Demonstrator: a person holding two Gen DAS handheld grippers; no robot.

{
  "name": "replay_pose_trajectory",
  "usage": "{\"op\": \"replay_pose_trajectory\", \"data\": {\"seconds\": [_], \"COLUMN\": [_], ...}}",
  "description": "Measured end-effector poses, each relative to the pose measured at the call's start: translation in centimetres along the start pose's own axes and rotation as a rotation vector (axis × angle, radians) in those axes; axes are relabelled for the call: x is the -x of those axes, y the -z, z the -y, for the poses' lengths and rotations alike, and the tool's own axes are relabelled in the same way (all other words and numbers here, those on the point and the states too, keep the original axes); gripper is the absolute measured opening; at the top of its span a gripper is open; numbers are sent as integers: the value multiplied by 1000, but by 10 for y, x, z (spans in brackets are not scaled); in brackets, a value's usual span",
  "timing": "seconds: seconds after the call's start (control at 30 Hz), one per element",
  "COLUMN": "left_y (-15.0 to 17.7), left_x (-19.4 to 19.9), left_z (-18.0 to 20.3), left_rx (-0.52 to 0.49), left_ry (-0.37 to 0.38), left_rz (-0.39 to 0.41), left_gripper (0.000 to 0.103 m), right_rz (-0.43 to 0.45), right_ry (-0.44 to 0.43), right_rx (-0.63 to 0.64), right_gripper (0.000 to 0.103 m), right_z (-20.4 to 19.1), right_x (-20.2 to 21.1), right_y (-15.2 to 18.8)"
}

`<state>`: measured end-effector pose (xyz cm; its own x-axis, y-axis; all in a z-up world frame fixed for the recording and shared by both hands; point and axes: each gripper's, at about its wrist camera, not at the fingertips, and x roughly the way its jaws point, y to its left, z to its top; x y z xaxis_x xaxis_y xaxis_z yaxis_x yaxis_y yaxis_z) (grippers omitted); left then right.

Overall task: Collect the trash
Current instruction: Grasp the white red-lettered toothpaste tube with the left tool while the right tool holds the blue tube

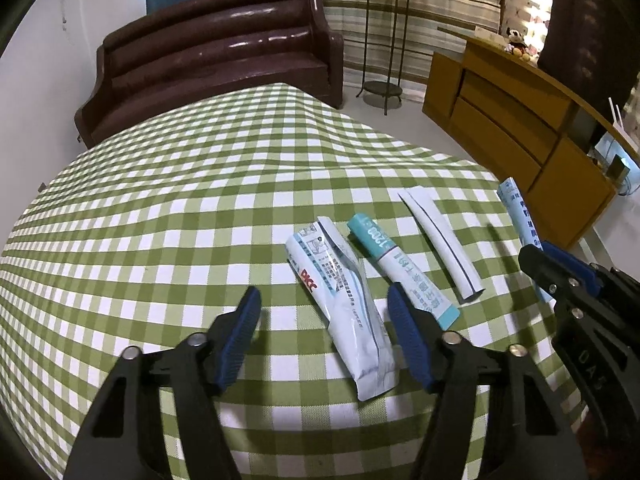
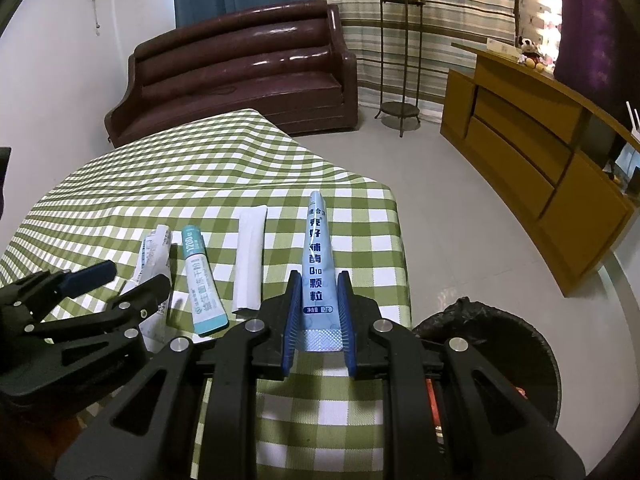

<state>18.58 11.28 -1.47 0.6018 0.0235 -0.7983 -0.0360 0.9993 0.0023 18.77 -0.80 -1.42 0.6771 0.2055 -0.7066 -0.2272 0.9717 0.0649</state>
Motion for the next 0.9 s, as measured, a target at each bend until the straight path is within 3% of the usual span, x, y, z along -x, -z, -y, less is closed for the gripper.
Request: {"op": "replay_pose_trajectory", "data": {"seconds": [0.2, 0.3, 0.9], "left_y": [4, 6, 23], "left_x": [-2, -1, 26], "left_z": [4, 8, 5], "left_rx": [-20, -34, -29], "left_ry": [21, 21, 33], "left_rz": [-6, 0, 43], "left_gripper": [40, 37, 35], "right_rz": [-6, -8, -10], "right_ry": [-7, -10, -8], "right_rx": [-2, -5, -19], "right_gripper": [18, 18, 18], "right_z": [-1, 0, -6], "right_x": [-4, -4, 19], "right_y": [0, 2, 30]}}
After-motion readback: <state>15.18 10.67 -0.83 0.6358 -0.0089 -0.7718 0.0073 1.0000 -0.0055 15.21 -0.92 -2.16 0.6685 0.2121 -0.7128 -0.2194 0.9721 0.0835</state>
